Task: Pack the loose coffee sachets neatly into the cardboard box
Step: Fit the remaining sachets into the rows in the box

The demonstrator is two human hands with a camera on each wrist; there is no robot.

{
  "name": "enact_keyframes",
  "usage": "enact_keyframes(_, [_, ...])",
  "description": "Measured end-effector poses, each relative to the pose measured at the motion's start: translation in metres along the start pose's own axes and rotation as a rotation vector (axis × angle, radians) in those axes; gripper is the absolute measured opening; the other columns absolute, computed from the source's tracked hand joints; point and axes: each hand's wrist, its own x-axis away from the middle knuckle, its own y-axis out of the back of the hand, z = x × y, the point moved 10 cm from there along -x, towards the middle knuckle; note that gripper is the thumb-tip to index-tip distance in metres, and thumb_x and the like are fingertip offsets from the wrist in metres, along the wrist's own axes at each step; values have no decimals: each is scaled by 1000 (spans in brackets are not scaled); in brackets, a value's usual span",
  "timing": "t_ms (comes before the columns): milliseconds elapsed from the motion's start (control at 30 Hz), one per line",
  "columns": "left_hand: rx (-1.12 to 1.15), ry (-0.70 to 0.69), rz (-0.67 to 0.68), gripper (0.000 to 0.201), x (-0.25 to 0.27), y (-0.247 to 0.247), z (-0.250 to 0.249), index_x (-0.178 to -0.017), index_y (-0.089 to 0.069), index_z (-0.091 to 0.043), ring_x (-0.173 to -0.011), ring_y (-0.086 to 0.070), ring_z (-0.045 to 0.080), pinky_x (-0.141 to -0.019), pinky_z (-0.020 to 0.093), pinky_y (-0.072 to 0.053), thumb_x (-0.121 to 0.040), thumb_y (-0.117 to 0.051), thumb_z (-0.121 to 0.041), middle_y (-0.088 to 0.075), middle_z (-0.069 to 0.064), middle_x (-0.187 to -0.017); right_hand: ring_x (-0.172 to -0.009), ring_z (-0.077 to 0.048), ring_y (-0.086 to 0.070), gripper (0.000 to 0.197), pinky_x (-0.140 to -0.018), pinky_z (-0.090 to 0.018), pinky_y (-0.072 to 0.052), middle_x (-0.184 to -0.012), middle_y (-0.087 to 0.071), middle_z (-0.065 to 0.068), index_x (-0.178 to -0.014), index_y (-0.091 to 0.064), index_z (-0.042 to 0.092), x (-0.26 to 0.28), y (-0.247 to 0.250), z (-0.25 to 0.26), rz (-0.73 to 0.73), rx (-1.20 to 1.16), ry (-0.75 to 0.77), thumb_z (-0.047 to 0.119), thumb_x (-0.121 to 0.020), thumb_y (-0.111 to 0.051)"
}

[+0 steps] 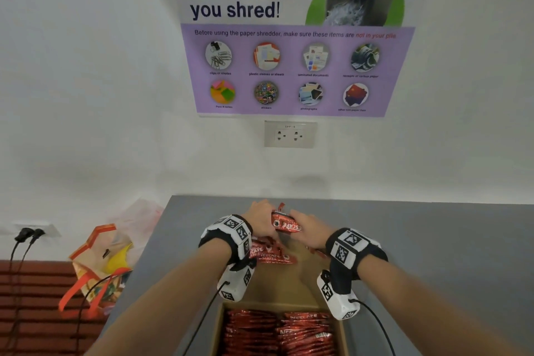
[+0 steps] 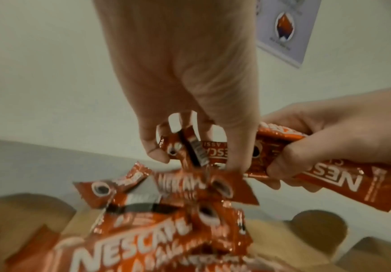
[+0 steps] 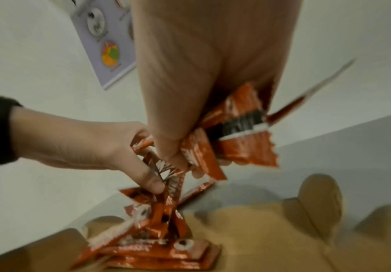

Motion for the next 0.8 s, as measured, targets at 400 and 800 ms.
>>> enact_keyframes(400, [158,-126,-178,56,122,26,-6,-129,-47,-12,-113,-50,16,-95,19,-40,-79,-71,-13,-46,4,-124,-72,3,-53,30,-60,-8,-42,-99,-57,8,-123,-44,15,108,-9,39,-174,-162,79,16,-94,-53])
enact_keyframes(800, [309,-194,-306,20,217,-20,-11,-107,-68,-14,-80,-61,-4,-80,15,-50,-89,-61,-13,-67,-9,-91,-78,6,-59,28,-67,-9,-42,-96,-64,5,-112,-51,22,180,-67,64,-289,-528,125,4,-91,-54])
